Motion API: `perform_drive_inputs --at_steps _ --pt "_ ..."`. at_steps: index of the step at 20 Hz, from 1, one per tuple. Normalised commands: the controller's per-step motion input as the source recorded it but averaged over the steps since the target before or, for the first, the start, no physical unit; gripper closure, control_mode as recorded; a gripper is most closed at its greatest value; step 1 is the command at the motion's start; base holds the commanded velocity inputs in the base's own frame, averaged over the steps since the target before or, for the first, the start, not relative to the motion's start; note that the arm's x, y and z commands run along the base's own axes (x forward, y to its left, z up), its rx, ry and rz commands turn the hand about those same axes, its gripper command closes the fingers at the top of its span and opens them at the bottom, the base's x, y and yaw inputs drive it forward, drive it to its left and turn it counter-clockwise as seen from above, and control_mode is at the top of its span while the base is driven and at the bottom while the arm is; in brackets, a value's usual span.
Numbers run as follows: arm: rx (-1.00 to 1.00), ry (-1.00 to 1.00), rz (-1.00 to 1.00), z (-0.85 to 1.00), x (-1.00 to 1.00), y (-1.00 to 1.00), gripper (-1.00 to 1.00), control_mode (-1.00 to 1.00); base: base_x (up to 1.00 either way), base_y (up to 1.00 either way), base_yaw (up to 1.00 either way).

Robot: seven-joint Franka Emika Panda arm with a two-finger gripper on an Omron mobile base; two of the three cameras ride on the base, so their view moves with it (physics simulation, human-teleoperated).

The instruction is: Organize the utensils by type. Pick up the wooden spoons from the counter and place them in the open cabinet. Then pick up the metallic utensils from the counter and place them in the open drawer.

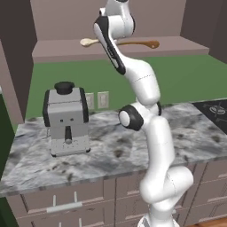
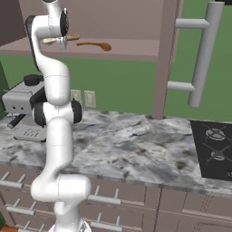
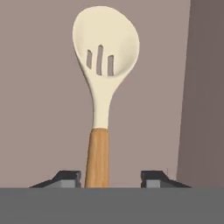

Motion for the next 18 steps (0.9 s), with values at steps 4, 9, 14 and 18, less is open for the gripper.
perform_drive_inputs --at_steps 4,9,14,18 --pt "-0.01 -0.29 0.0 -0.08 0.3 0.0 -1.0 -1.0 0.0 0.0 0.0" --pt "0.02 -0.42 0.0 -0.05 0.02 -0.48 -1.0 -1.0 0.0 0.0 0.0" --pt "0.13 -0.34 0.0 -0.16 -0.03 -0.82 -1.0 -1.0 0.0 0.0 0.0" --pt "0.14 -0.11 0.02 -0.24 -0.43 -0.96 -1.0 -1.0 0.0 0.0 0.0"
